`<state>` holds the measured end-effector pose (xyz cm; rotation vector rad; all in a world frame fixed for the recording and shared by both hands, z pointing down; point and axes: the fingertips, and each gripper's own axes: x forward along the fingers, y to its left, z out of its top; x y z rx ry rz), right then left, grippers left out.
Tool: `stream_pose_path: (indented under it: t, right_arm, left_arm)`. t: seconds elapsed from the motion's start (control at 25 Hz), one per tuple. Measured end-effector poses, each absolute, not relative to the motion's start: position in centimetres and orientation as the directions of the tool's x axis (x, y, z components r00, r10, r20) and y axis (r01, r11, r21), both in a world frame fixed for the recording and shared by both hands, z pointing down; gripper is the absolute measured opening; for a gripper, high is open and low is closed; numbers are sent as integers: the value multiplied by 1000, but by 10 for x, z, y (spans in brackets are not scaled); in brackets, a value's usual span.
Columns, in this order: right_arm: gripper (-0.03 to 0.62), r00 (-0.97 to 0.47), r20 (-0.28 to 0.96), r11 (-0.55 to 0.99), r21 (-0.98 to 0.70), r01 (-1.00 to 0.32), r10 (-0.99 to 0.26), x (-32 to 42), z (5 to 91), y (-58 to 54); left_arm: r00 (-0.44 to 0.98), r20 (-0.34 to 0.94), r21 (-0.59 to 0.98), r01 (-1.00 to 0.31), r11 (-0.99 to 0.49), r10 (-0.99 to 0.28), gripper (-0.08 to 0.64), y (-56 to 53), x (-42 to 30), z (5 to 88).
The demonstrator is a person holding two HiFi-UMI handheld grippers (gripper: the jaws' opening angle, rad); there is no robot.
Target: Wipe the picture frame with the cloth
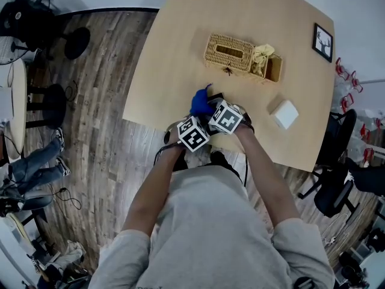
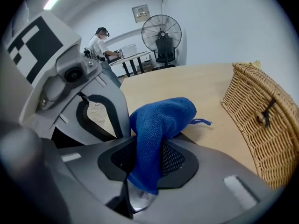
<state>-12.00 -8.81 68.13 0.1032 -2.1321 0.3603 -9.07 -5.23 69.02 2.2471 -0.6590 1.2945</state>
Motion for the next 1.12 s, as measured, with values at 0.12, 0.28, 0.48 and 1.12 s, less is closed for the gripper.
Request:
stream_pose_path:
  t: [0.12, 0.28, 0.48, 1.12]
  right_arm:
    - [107, -544, 838, 954, -195, -229, 41, -115, 683, -85]
    - [107, -525, 851, 949, -160, -270, -6, -110, 684, -82]
    - [107, -514, 855, 915, -152, -373, -68, -99, 684, -74]
    - [106, -463, 867, 732, -193, -654, -185, -84, 683, -36]
  left_arm:
    - [441, 881, 149, -603, -783, -173, 52, -52, -92, 690]
    - [460, 872, 160, -594, -788, -170, 52, -53, -91, 687]
    - [468, 869, 165, -581, -797, -162, 52, -52, -90, 686]
    - [511, 847, 193, -556, -808, -149, 52, -52, -93, 684]
